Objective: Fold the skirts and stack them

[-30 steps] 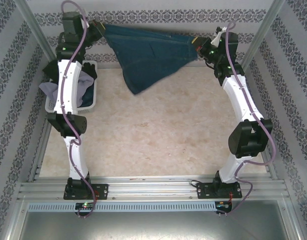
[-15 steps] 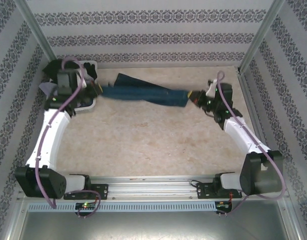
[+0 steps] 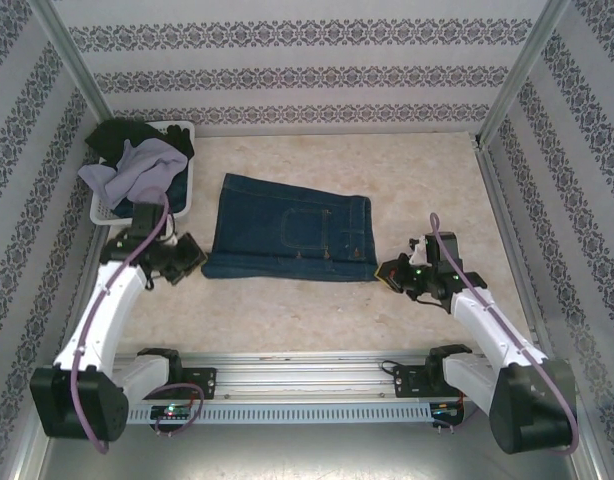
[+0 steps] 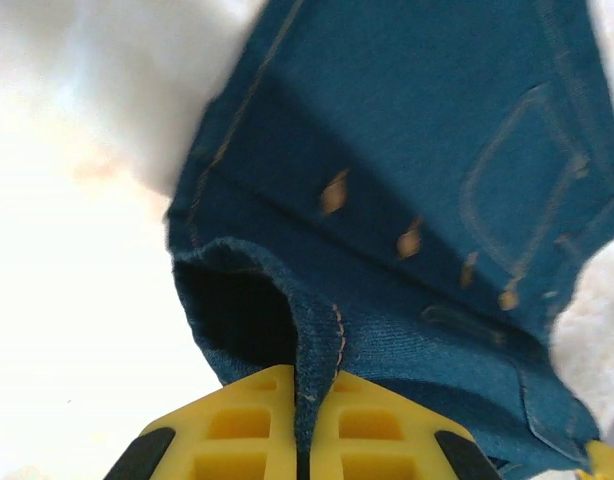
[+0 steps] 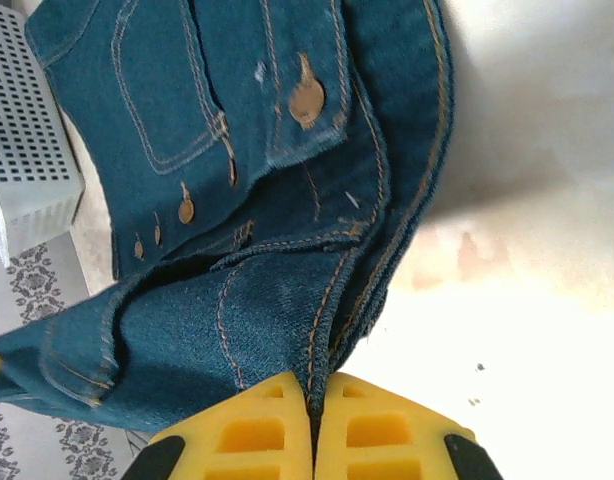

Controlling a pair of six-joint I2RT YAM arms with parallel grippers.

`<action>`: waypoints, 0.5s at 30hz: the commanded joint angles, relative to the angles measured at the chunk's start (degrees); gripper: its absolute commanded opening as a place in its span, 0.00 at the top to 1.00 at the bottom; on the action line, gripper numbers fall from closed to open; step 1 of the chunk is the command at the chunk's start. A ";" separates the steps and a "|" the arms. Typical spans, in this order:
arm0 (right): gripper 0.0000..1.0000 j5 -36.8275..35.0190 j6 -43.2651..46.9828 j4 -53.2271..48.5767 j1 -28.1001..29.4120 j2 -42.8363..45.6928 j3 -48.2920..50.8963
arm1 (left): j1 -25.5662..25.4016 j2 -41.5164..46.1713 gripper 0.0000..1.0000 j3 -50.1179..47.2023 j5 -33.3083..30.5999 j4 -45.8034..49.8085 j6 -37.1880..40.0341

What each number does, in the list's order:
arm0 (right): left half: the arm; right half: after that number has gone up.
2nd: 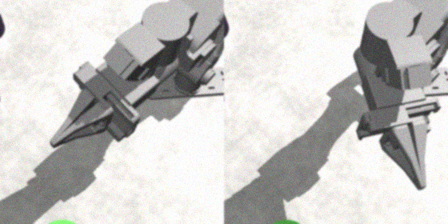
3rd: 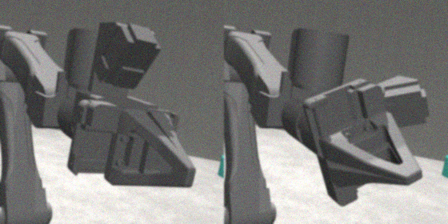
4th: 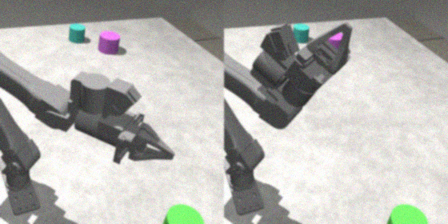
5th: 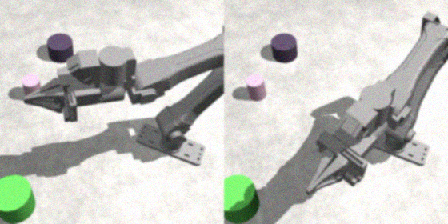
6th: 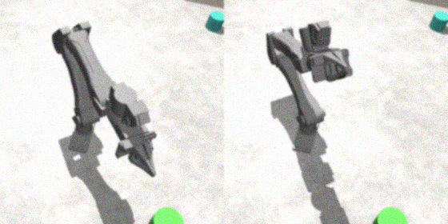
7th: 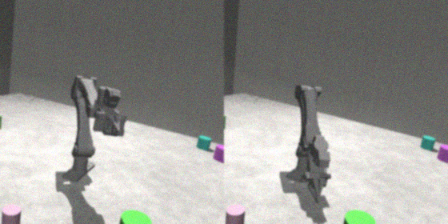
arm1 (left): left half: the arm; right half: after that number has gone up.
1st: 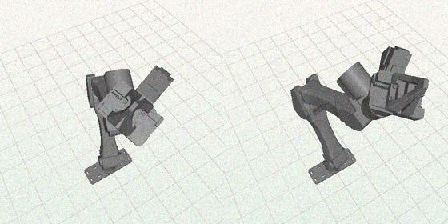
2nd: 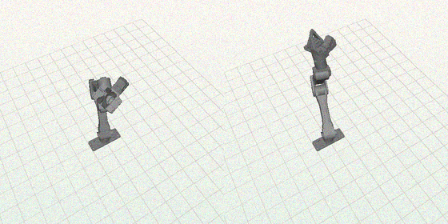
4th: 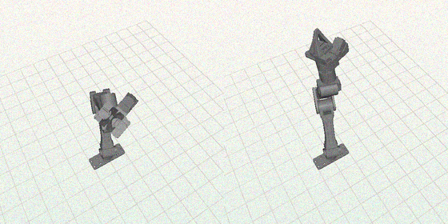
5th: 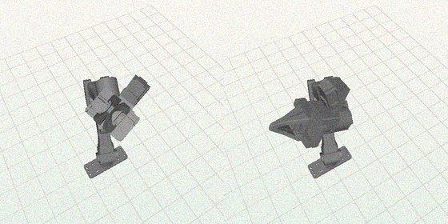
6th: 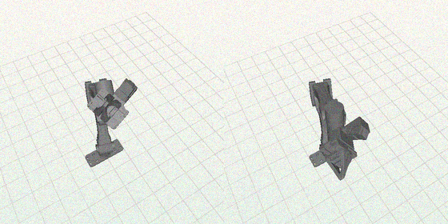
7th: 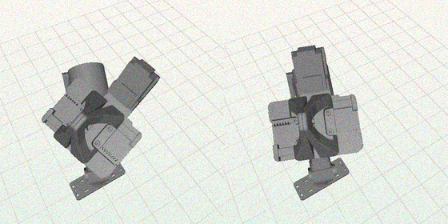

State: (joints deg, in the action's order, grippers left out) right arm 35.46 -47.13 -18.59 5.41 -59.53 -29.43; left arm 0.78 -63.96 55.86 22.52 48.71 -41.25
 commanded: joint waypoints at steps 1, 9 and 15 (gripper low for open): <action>1.00 -8.96 0.85 2.80 -1.70 -8.83 -10.70 | 1.97 -8.05 1.00 10.92 -7.84 -2.14 3.30; 1.00 -8.52 3.06 1.92 -2.75 -34.02 -33.24 | 1.46 -32.22 1.00 32.26 -9.07 -7.94 9.38; 0.98 -8.55 2.58 2.22 -3.11 -47.13 -45.71 | 0.28 -50.31 1.00 52.22 -9.09 -3.81 12.90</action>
State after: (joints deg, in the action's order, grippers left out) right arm 31.83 -44.99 -15.49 4.12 -103.46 -71.70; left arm 0.60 -110.34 101.56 18.31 43.48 -32.08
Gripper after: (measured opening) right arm 0.057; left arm 0.078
